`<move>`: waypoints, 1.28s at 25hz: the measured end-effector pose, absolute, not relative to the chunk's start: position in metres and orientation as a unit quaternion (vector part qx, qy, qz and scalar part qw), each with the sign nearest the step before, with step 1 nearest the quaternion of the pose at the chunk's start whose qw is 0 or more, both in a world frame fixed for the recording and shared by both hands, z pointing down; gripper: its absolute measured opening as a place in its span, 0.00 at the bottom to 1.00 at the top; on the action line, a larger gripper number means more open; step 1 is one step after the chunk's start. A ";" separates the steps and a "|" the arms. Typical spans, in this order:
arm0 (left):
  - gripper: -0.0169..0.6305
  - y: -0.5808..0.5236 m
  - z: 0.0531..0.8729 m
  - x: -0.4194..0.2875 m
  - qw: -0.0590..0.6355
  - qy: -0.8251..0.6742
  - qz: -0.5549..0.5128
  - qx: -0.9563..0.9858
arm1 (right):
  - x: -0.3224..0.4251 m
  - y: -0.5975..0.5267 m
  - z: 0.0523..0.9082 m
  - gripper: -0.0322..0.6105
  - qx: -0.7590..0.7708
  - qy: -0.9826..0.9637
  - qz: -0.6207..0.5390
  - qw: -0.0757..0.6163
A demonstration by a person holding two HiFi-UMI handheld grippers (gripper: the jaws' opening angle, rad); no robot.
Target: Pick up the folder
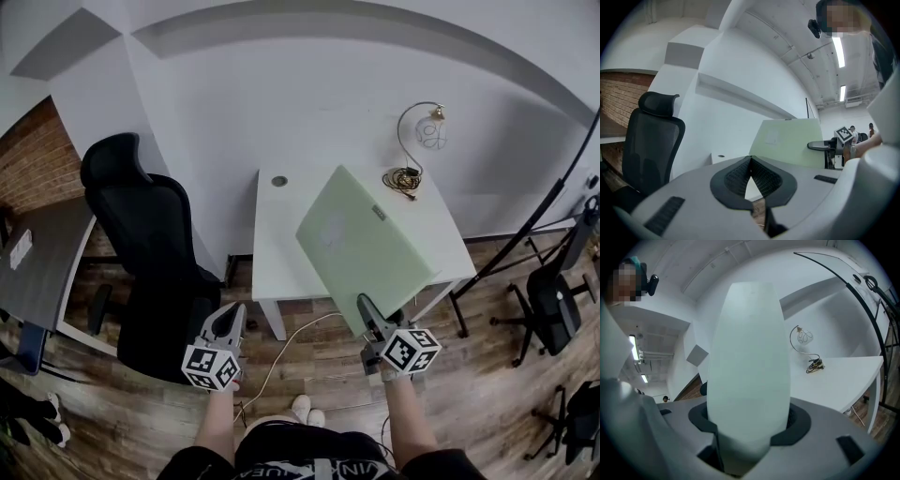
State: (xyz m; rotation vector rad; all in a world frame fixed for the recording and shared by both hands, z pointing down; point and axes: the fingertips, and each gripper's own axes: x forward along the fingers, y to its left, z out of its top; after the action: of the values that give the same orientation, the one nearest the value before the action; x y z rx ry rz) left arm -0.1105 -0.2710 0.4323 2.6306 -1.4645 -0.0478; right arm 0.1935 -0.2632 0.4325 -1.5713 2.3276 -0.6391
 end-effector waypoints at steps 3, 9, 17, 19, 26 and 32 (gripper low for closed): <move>0.05 -0.269 0.428 -0.111 0.063 -0.487 -0.020 0.871 | 0.197 -0.261 0.429 0.50 -0.547 0.799 -0.214 0.131; 0.05 -0.270 0.418 -0.109 0.054 -0.487 -0.026 0.871 | 0.204 -0.258 0.421 0.50 -0.561 0.797 -0.188 0.121; 0.05 -0.269 0.407 -0.110 0.042 -0.490 -0.025 0.870 | 0.210 -0.253 0.414 0.50 -0.574 0.800 -0.148 0.094; 0.05 -0.269 0.406 -0.110 0.041 -0.489 -0.024 0.871 | 0.210 -0.252 0.412 0.50 -0.574 0.801 -0.142 0.094; 0.05 -0.266 0.412 -0.112 0.044 -0.494 -0.022 0.868 | 0.212 -0.251 0.410 0.50 -0.579 0.802 -0.122 0.087; 0.05 -0.265 0.412 -0.110 0.041 -0.498 -0.020 0.866 | 0.214 -0.252 0.411 0.50 -0.583 0.801 -0.113 0.072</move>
State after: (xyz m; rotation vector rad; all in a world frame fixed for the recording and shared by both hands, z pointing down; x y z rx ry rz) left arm -0.1103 -0.2653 0.4115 2.6519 -1.5239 -0.0621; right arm 0.2145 -0.2523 0.4113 -1.7515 2.4078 -0.3398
